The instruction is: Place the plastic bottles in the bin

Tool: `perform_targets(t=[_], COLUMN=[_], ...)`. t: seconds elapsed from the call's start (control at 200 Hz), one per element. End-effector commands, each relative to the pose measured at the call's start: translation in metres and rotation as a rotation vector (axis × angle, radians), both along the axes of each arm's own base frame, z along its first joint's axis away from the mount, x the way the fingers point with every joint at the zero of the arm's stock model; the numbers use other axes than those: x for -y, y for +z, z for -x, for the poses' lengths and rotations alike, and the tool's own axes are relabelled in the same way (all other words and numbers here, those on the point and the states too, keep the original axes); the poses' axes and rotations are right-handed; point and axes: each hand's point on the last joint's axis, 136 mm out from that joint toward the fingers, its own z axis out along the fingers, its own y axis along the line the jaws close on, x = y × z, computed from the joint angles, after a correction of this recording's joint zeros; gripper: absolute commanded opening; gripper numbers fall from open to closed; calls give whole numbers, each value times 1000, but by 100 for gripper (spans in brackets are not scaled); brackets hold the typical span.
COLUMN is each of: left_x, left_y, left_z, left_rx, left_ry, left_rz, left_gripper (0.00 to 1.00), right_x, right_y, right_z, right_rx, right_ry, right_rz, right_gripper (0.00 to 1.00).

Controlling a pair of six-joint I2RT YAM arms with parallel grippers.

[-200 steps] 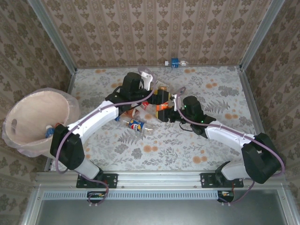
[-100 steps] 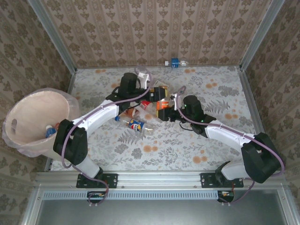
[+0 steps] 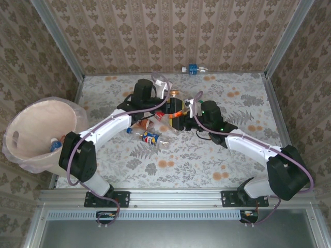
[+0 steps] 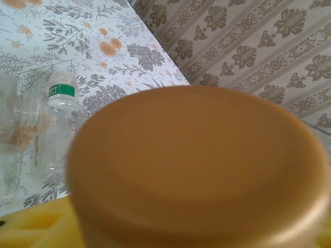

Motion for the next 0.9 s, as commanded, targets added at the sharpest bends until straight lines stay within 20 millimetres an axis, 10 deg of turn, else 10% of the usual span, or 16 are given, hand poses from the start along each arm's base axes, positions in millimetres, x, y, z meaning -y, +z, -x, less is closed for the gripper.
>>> perform_targets(t=[0.0,0.335,0.615,0.895], left_x=[-1,-36,-84,-144], left_y=[-20,8,32,80], left_z=[-3,-13,-24,-18], left_rx=[-21,68,128,233], left_ry=[9,167,344,517], left_rz=[-71,-102,-134,-195], left_gripper=[58,51,51,51], right_x=[-12,0,34,109], right_y=[27,11,46,58], right_z=[4,23,36,6], right_rx=[88,38,182,328], right_ry=[67,97,1,-467], right_rz=[-16,79,109,133], right_gripper=[51,99,100,100])
